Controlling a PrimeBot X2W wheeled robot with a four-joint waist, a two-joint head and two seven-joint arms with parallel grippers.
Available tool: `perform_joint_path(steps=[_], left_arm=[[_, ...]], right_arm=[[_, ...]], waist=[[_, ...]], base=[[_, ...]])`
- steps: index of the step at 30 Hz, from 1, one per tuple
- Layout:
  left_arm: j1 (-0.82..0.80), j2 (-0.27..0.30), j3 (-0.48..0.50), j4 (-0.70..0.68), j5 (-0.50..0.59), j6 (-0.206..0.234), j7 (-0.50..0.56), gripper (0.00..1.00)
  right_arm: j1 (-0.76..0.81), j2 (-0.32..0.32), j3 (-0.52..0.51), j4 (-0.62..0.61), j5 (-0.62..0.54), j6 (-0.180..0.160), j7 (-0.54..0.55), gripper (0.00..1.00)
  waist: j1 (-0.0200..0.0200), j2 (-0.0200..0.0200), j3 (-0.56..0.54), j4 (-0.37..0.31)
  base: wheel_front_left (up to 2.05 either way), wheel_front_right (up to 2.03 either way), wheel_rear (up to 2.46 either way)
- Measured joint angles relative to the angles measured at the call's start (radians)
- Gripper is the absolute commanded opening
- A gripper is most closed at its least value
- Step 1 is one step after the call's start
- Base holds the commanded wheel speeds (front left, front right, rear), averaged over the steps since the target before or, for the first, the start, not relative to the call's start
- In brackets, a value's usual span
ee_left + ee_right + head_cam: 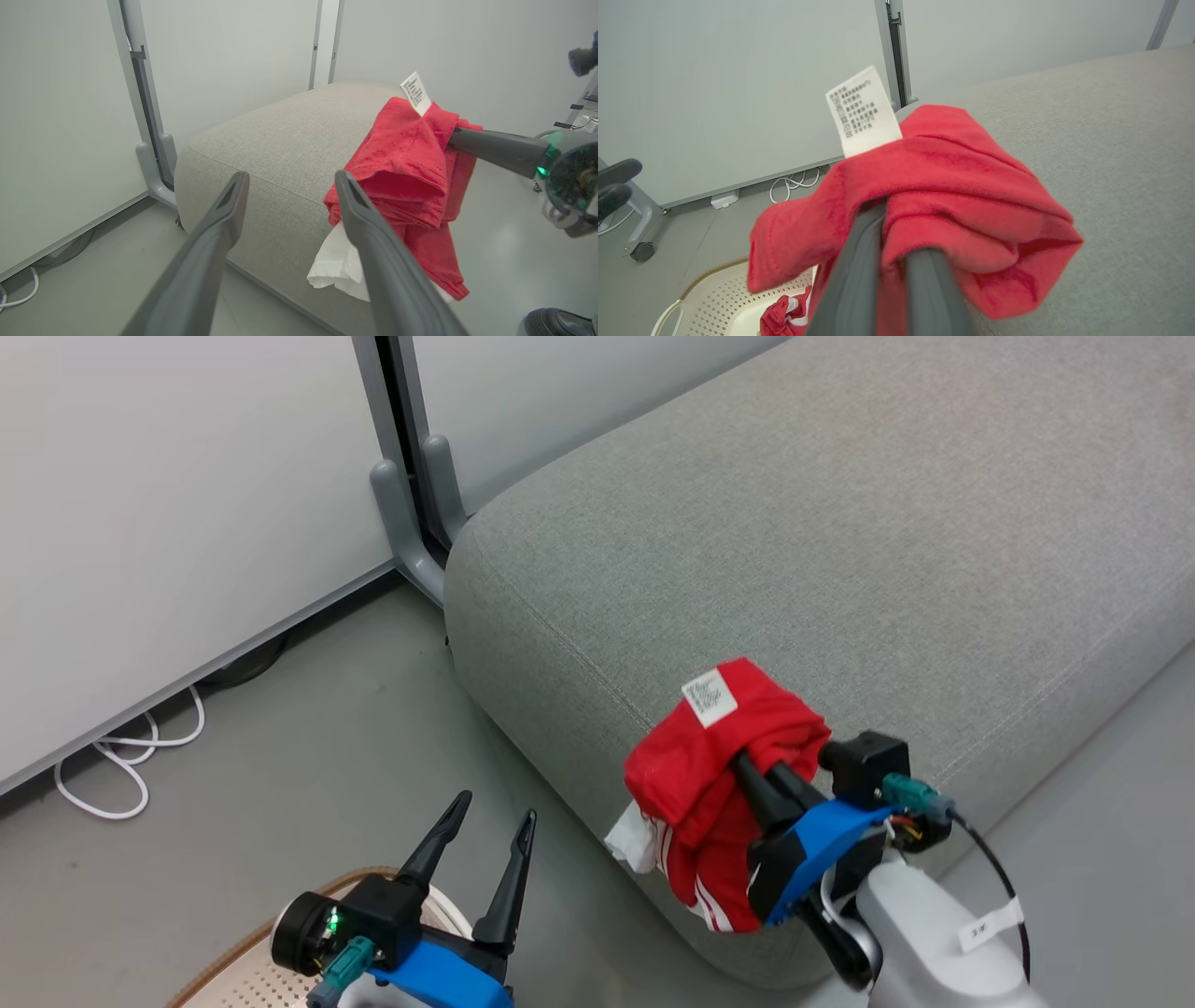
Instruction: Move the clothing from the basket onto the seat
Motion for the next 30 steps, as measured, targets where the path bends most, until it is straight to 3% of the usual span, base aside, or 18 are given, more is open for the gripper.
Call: perform_joint_path(steps=[4, 11, 22, 30], left_arm=[[0.000, 0.006, 0.007, -0.012, 0.006, 0.000, 0.000, 1.00], [-0.087, 0.060, -0.014, -0.056, 0.041, 0.000, 0.000, 1.00], [-0.249, 0.154, -0.060, -0.156, 0.091, 0.000, 0.000, 1.00], [-0.288, 0.208, -0.056, -0.251, 0.116, 0.007, 0.024, 1.00]], right_arm=[[-0.046, -0.017, -0.011, -0.005, 0.004, 0.000, 0.000, 0.00], [-0.207, -0.115, -0.116, -0.047, 0.075, 0.000, 0.000, 0.00], [-0.420, -0.301, -0.379, -0.115, 0.119, 0.000, 0.000, 0.00], [-0.485, -0.344, -0.589, -0.143, 0.056, 0.000, 0.000, 0.00]], waist=[[0.0000, 0.0000, 0.017, 0.000], [0.0000, 0.0000, 0.134, 0.036], [0.0002, 0.0000, 0.400, 0.108], [0.0003, -0.0001, 0.593, 0.165]], base=[[0.00, 0.00, 0.00], [0.00, 0.00, 0.00], [0.00, 0.00, 0.00], [0.00, 0.00, 0.00]])
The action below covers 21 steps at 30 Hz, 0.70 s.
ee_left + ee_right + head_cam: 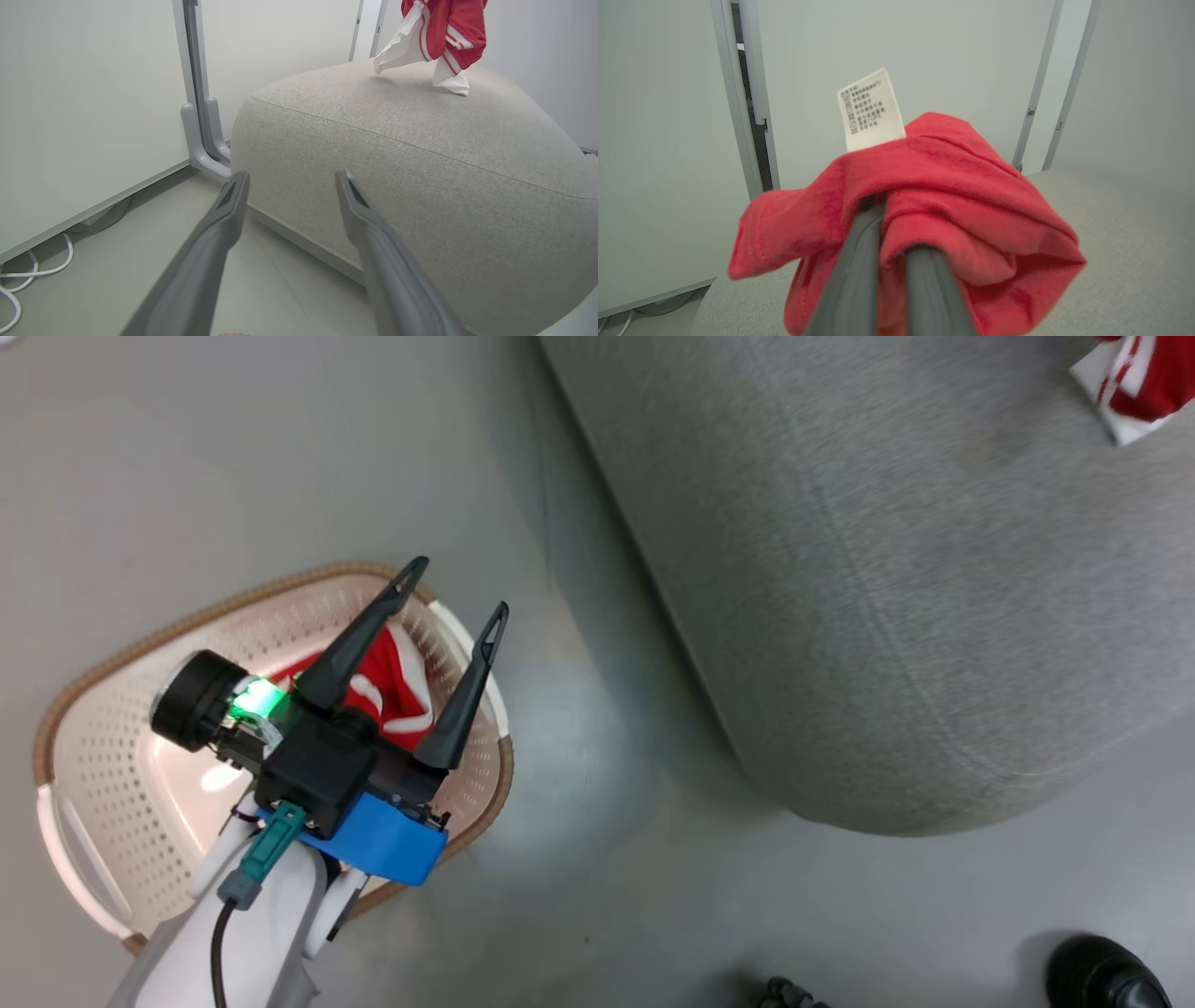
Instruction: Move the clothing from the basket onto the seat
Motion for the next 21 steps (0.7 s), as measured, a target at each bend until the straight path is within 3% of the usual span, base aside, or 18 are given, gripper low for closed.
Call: perform_joint_path(steps=[5, 10, 21], left_arm=[[-0.001, 0.022, 0.013, -0.049, 0.007, 0.012, 0.011, 1.00], [0.001, 0.032, 0.014, -0.074, 0.006, 0.018, 0.013, 1.00], [0.002, 0.031, 0.000, -0.073, -0.005, 0.021, 0.009, 1.00]], right_arm=[[0.002, 0.053, -0.105, 0.017, -0.093, 0.000, 0.000, 0.00], [0.015, 0.114, -0.136, 0.075, -0.146, 0.000, -0.001, 0.00], [0.040, 0.140, -0.176, 0.098, -0.201, 0.000, -0.001, 0.00]], waist=[[0.0000, 0.0000, 0.084, 0.027], [-0.0001, 0.0000, 0.116, 0.039], [-0.0002, 0.0000, 0.089, 0.039]], base=[[0.00, 0.00, 0.00], [0.00, 0.00, 0.00], [0.00, 0.00, 0.00]])
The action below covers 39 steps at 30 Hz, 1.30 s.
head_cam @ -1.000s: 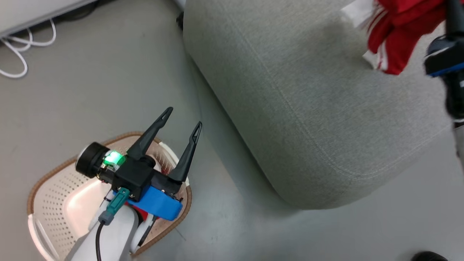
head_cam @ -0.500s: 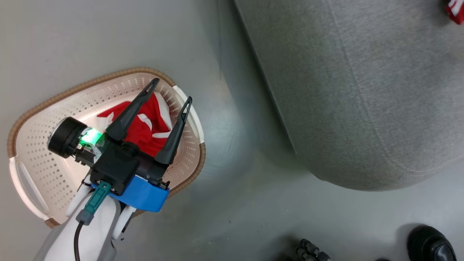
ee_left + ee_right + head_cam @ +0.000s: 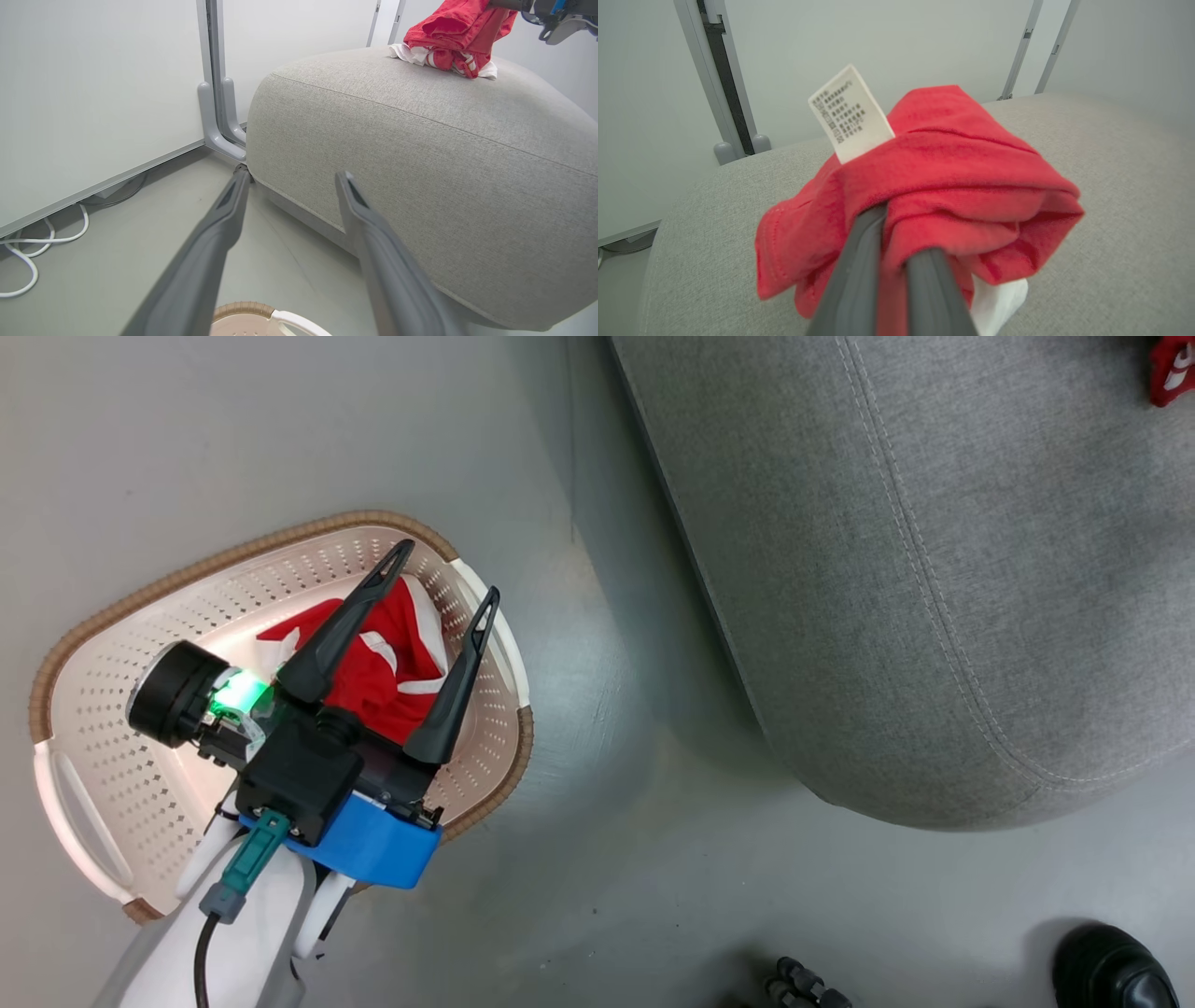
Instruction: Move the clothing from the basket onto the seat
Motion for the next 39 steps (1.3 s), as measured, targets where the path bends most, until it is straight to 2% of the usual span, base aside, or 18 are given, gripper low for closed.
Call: perform_joint_path(steps=[1, 2, 3, 5, 6, 7, 22, 29, 39], left_arm=[[0.000, -0.001, -0.002, 0.003, -0.002, 0.000, -0.001, 1.00], [0.000, -0.003, -0.004, 0.007, -0.004, 0.000, -0.001, 1.00], [0.000, -0.004, -0.006, 0.010, -0.005, 0.000, -0.002, 1.00], [0.000, -0.007, -0.009, 0.016, -0.006, 0.000, -0.006, 1.00], [0.000, -0.012, -0.013, 0.022, -0.007, 0.000, -0.010, 1.00], [0.000, -0.012, -0.013, 0.022, -0.007, 0.000, -0.010, 1.00], [-0.002, -0.039, -0.024, 0.068, -0.024, 0.001, -0.027, 1.00], [0.000, -0.082, -0.028, 0.110, -0.042, 0.001, -0.032, 1.00], [0.070, -0.172, 0.034, 0.139, -0.063, -0.003, -0.032, 1.00]], right_arm=[[0.003, 0.000, -0.005, 0.000, -0.002, 0.000, 0.000, 0.00], [0.006, 0.000, -0.009, 0.001, -0.005, 0.000, 0.000, 0.08], [0.009, 0.000, -0.011, 0.003, -0.010, 0.000, 0.000, 0.29], [0.012, 0.000, -0.012, 0.007, -0.016, 0.000, 0.000, 0.56], [0.013, -0.001, -0.011, 0.010, -0.023, 0.000, 0.000, 0.87], [0.013, -0.001, -0.011, 0.010, -0.023, 0.000, 0.000, 1.00], [0.058, -0.006, 0.000, 0.042, -0.040, 0.000, 0.000, 1.00], [0.146, 0.005, -0.013, 0.021, -0.044, 0.000, 0.000, 1.00], [0.317, 0.023, -0.005, -0.021, -0.074, 0.000, 0.000, 1.00]], waist=[[0.0000, 0.0000, -0.003, 0.001], [0.0000, 0.0000, -0.007, 0.002], [0.0000, 0.0000, -0.010, 0.003], [0.0000, 0.0000, -0.018, 0.006], [0.0000, 0.0000, -0.025, 0.011], [0.0000, 0.0000, -0.025, 0.011], [-0.0001, 0.0000, -0.071, 0.026], [-0.0001, 0.0000, -0.133, 0.043], [-0.0003, 0.0000, -0.280, 0.084]], base=[[0.00, 0.00, 0.00], [0.00, 0.00, 0.00], [0.00, 0.00, 0.00], [0.00, 0.00, 0.00], [0.00, 0.00, 0.00], [0.00, 0.00, 0.00], [0.00, 0.00, 0.00], [0.00, 0.00, 0.00], [0.00, 0.00, 0.00]])
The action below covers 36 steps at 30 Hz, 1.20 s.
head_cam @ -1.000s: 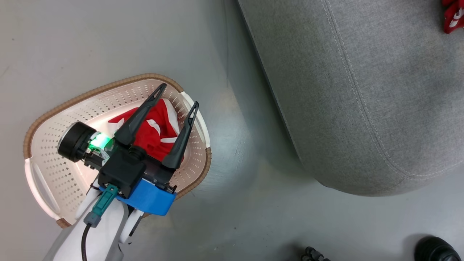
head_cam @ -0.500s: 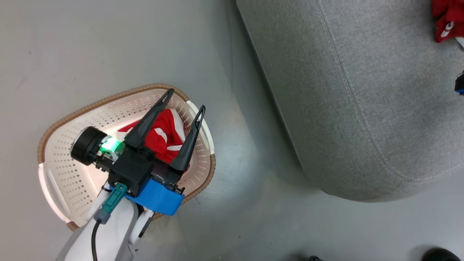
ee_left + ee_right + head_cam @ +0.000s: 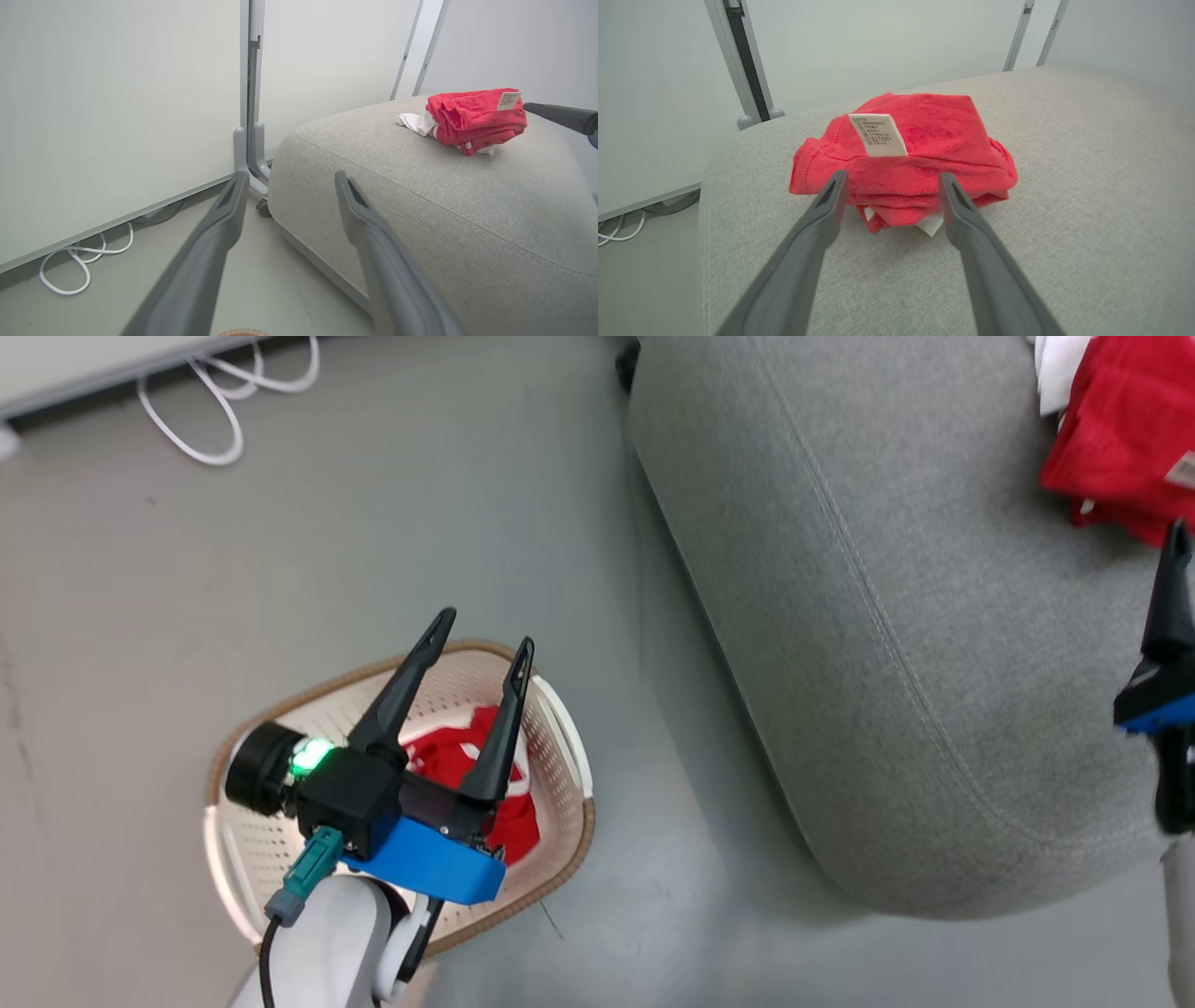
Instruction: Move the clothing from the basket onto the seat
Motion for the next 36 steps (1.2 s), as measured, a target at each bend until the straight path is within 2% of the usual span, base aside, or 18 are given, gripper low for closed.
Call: perform_joint_path(steps=[8, 15, 25, 36], left_arm=[[0.093, -0.065, 0.080, 0.041, -0.004, -0.009, 0.000, 1.00], [0.178, -0.104, 0.144, 0.087, -0.004, -0.018, 0.000, 1.00], [0.268, -0.134, 0.252, 0.150, -0.005, -0.018, 0.000, 1.00], [0.313, -0.142, 0.342, 0.189, 0.024, -0.019, 0.000, 1.00]], right_arm=[[0.137, 0.028, 0.054, -0.056, -0.021, 0.000, 0.000, 1.00], [0.262, 0.080, 0.128, -0.145, -0.022, 0.000, 0.006, 1.00], [0.414, 0.142, 0.194, -0.283, -0.042, 0.000, 0.050, 1.00], [0.527, 0.187, 0.266, -0.367, -0.040, 0.000, 0.081, 1.00]], waist=[[-0.0001, 0.0000, -0.141, 0.045], [-0.0001, 0.0000, -0.261, 0.085], [-0.0001, 0.0001, -0.393, 0.160], [0.0000, 0.0000, -0.465, 0.250]], base=[[0.00, 0.00, 0.00], [0.00, 0.00, 0.00], [0.00, 0.00, 0.00], [0.00, 0.00, 0.00]])
